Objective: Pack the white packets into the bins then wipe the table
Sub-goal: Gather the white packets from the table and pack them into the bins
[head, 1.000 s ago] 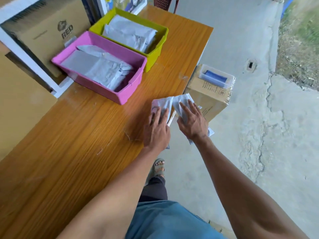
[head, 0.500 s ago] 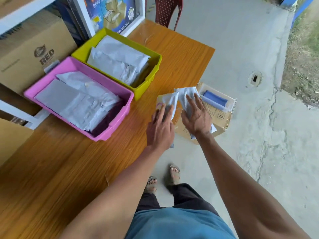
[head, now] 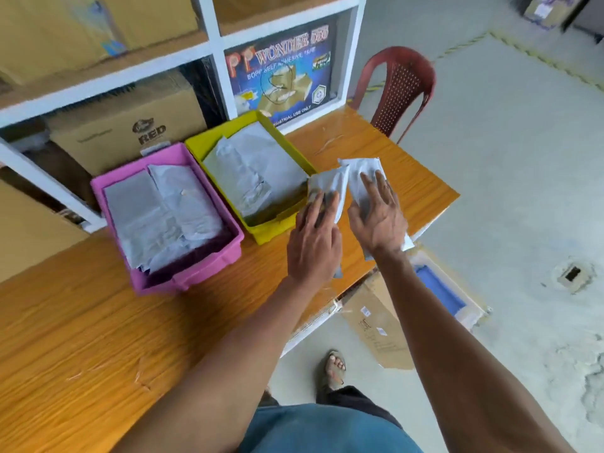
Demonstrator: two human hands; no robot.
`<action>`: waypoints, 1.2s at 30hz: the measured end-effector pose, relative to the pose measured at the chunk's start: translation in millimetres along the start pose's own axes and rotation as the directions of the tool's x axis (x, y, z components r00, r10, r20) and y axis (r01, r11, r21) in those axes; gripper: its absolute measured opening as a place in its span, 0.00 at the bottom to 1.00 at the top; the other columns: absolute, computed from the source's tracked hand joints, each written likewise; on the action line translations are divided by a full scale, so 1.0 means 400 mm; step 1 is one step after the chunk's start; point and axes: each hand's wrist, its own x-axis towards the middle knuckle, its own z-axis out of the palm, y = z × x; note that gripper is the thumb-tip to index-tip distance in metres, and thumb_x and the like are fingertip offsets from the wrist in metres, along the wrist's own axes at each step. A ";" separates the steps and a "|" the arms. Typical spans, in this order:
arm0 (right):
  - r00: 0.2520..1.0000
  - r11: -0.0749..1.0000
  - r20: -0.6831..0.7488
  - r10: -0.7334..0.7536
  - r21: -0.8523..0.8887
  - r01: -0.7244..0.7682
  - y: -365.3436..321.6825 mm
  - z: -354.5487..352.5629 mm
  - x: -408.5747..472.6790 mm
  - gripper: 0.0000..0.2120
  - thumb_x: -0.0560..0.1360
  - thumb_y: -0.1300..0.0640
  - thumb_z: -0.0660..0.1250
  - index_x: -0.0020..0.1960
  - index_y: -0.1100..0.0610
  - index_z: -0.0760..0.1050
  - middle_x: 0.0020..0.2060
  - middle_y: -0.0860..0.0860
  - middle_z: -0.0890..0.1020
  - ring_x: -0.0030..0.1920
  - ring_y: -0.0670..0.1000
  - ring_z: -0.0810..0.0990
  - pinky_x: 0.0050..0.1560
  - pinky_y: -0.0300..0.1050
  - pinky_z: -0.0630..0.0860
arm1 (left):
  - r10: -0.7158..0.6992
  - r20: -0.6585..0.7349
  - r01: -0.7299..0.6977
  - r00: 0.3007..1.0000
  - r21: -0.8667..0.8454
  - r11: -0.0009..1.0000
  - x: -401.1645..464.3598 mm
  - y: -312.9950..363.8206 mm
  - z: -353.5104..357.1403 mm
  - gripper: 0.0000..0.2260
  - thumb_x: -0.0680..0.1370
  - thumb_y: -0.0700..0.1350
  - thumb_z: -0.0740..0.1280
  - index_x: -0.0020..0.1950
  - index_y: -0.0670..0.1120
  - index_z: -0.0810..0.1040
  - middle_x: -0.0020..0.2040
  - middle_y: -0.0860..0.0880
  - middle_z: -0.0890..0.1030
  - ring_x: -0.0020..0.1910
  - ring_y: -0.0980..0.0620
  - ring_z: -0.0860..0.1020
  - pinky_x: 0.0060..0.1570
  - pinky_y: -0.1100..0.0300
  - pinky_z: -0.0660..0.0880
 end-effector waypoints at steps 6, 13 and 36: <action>0.974 0.973 0.051 -0.221 0.076 0.217 -0.080 0.027 0.140 0.33 0.77 0.41 0.61 0.81 0.45 0.64 0.82 0.51 0.64 0.80 0.57 0.65 0.66 0.60 0.76 | -0.226 -0.172 0.220 0.959 -0.053 0.974 0.094 -0.009 -0.037 0.27 0.85 0.47 0.53 0.86 0.51 0.59 0.84 0.46 0.62 0.84 0.49 0.60 0.80 0.49 0.62; 0.924 0.930 0.128 -0.359 0.132 0.343 -0.223 0.084 0.248 0.33 0.77 0.42 0.64 0.81 0.45 0.64 0.83 0.50 0.63 0.81 0.56 0.62 0.62 0.63 0.78 | -0.383 -0.292 0.405 0.877 0.019 0.914 0.161 -0.077 -0.126 0.27 0.86 0.46 0.53 0.86 0.50 0.59 0.85 0.43 0.60 0.83 0.45 0.57 0.80 0.49 0.58; 0.776 0.902 0.508 -0.373 0.004 0.432 -0.401 0.318 0.446 0.30 0.86 0.38 0.51 0.84 0.46 0.51 0.85 0.51 0.51 0.85 0.56 0.48 0.71 0.64 0.71 | -0.643 -0.169 0.661 0.747 0.086 0.746 0.397 -0.330 -0.126 0.27 0.87 0.51 0.53 0.87 0.55 0.52 0.87 0.46 0.50 0.84 0.39 0.52 0.81 0.40 0.58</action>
